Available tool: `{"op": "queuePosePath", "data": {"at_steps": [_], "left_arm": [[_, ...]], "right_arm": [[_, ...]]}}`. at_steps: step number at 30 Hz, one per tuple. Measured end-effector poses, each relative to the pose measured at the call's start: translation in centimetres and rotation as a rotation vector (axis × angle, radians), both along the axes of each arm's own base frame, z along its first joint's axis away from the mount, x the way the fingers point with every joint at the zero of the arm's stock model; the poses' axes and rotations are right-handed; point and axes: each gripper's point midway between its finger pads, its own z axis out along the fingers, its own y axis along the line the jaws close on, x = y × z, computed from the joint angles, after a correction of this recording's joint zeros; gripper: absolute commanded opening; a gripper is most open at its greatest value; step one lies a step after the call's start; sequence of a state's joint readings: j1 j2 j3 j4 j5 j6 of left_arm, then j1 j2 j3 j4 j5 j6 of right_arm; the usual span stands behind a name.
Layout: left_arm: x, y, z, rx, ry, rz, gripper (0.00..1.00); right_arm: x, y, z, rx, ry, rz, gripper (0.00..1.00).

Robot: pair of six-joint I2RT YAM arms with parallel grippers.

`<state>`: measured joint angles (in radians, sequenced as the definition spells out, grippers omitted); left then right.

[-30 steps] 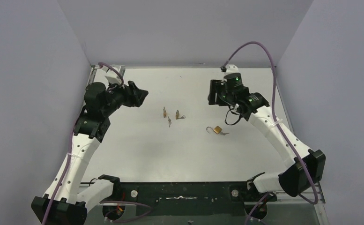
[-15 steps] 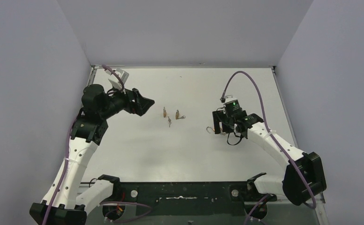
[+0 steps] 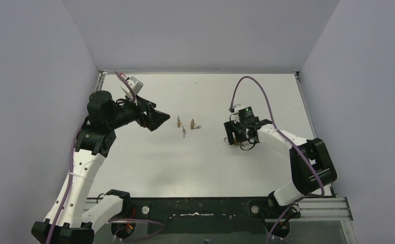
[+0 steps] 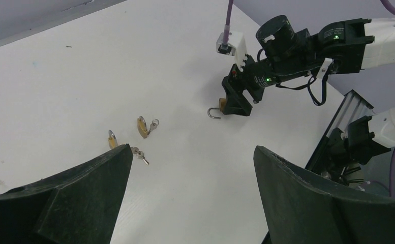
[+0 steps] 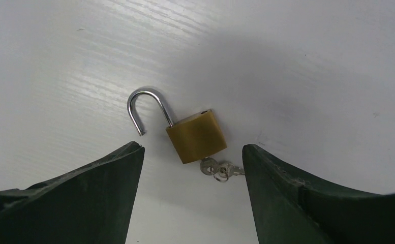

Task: Lock with the key
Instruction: Pick up the lock from the center of the board.

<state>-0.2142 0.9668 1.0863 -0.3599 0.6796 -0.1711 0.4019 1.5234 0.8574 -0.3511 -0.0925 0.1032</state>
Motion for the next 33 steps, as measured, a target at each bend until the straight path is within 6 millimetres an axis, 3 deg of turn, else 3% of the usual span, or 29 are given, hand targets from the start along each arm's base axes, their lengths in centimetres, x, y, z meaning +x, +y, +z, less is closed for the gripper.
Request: {"op": "queuePosePath", "data": {"at_steps": [9, 26, 33], "left_arm": [[-0.4, 0.2, 0.0, 0.036, -0.015, -0.016, 0.88], [-0.4, 0.4, 0.2, 0.049, -0.029, -0.012, 0.88], [-0.5, 0.5, 0.2, 0.053, -0.030, -0.007, 0.89]], "right_arm": [[1.2, -0.3, -0.3, 0.038, -0.020, -0.007, 0.69], [-0.7, 0.6, -1.9, -0.032, 0.000, 0.039, 0.58], [-0.1, 0.6, -2.5, -0.084, 0.015, 0.030, 0.54]]}}
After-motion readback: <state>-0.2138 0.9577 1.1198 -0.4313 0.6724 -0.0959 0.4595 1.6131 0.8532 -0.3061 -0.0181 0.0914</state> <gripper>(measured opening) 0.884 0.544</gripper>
